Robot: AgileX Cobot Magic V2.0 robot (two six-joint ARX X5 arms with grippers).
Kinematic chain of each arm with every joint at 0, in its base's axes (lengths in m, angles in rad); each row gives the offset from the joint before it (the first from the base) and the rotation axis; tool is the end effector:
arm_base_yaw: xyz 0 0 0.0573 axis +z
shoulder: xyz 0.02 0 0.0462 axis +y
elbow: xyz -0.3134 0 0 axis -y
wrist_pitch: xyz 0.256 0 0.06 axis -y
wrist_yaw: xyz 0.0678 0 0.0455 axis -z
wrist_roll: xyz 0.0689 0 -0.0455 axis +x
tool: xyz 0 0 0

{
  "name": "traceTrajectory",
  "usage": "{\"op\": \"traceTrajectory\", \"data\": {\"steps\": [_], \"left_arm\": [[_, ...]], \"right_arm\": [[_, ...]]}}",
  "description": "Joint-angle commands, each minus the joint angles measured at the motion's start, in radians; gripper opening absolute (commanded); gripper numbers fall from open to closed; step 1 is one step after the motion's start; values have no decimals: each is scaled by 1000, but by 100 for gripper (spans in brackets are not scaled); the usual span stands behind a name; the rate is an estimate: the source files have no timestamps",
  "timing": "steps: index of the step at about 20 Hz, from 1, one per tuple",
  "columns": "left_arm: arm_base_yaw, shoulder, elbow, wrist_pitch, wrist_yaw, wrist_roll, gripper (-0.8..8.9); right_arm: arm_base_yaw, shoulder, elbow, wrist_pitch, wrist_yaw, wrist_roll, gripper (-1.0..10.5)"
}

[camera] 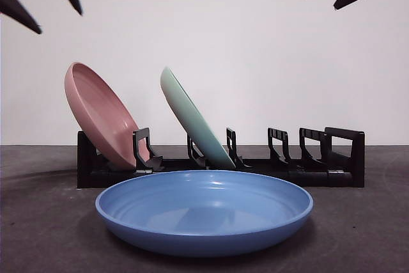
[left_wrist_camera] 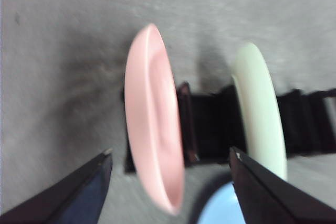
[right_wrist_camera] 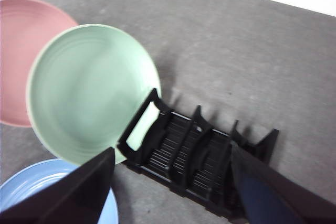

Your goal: Place the plate

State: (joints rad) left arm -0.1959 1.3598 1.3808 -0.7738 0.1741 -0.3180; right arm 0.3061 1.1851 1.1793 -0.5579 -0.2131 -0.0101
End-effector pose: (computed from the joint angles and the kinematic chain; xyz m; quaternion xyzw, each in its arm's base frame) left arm 0.2998 -0.0717 0.3826 -0.1408 0.3900 -0.1107 0.9032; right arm 0.2556 0.0961 0.3802 -0.0176 0.2766 0.2480 0.9283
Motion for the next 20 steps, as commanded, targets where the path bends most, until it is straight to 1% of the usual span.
{"op": "traceTrajectory", "data": {"steps": [1, 5, 8, 11, 15, 16, 18, 20], "left_arm": [[-50, 117, 152, -63, -92, 49, 344], [-126, 270, 320, -189, -283, 81, 344], [-149, 345, 366, -263, -360, 101, 344], [-150, 389, 371, -304, -385, 100, 343], [-150, 408, 371, -303, -388, 100, 328], [-150, 408, 371, -301, -388, 100, 279], [-151, 408, 371, -303, -388, 100, 138], [-151, 408, 374, -303, -388, 100, 50]], "right_arm": [[5, 10, 14, 4, -3, 9, 349], [5, 10, 14, 4, 3, 3, 349], [5, 10, 14, 4, 4, 3, 349], [5, 10, 14, 4, 4, 3, 349], [5, 10, 14, 4, 4, 2, 349], [5, 10, 14, 4, 4, 2, 349], [5, 10, 14, 4, 4, 2, 349], [5, 10, 14, 3, 4, 2, 349]]}}
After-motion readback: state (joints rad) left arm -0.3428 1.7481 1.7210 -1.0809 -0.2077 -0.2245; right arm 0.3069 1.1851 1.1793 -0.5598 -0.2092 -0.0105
